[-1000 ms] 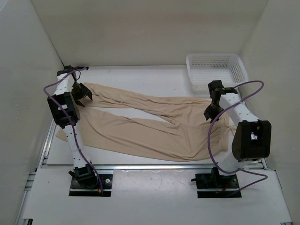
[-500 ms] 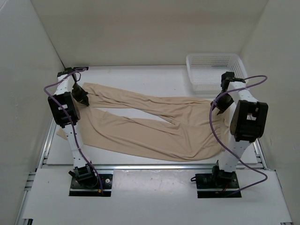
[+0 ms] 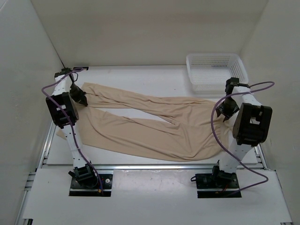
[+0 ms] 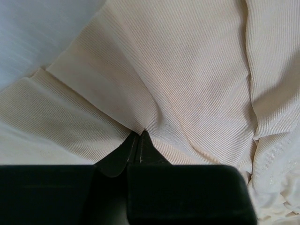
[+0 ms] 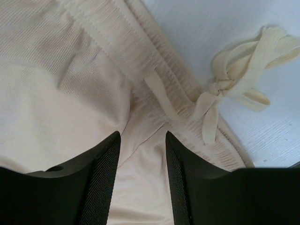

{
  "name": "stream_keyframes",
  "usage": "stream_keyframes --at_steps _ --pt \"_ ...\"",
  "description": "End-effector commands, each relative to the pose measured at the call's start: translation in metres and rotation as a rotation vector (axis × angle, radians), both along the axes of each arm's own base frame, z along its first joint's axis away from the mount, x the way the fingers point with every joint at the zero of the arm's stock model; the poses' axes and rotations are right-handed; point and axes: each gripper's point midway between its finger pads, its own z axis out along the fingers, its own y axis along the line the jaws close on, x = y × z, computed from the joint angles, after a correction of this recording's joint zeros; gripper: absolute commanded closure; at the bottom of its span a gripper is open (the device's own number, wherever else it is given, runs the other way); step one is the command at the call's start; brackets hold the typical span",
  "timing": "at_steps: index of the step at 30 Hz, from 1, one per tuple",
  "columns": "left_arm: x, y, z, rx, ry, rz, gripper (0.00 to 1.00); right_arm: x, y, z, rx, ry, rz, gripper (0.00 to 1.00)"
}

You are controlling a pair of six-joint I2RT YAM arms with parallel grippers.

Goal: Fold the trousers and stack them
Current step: Flatten the trousers out

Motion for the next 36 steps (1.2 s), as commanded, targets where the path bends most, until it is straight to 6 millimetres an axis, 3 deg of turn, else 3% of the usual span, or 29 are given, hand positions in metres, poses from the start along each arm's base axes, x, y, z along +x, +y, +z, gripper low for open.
stream_keyframes --at_steps 1,6,9,12,14,19,23,36 --pt "0.016 0.003 0.053 0.018 -0.136 -0.005 0.89 0.01 -0.018 0.006 -0.046 -0.032 -0.034 0.51" --pt "0.016 0.006 0.053 0.01 -0.139 0.002 0.89 0.019 -0.02 -0.017 -0.038 0.021 -0.033 0.52" --pt "0.015 0.008 0.054 0.0 -0.142 0.009 0.89 0.018 -0.023 -0.027 -0.033 0.049 -0.043 0.6" --pt "0.016 0.008 0.059 0.004 -0.152 0.009 0.89 0.021 -0.027 -0.031 -0.034 0.04 -0.053 0.88" --pt "0.017 0.014 0.066 0.011 -0.171 0.019 0.89 0.016 -0.036 -0.03 -0.044 0.043 -0.084 1.0" --pt "0.017 0.033 0.09 0.026 -0.225 0.045 0.89 0.004 -0.06 -0.012 -0.098 0.0 -0.162 1.0" --pt "0.014 0.048 0.11 0.037 -0.269 0.077 0.89 -0.003 -0.066 -0.01 -0.1 -0.002 -0.175 1.0" --pt "-0.014 0.064 0.106 0.042 -0.219 0.1 0.89 -0.003 -0.067 -0.013 -0.102 0.006 -0.149 1.0"
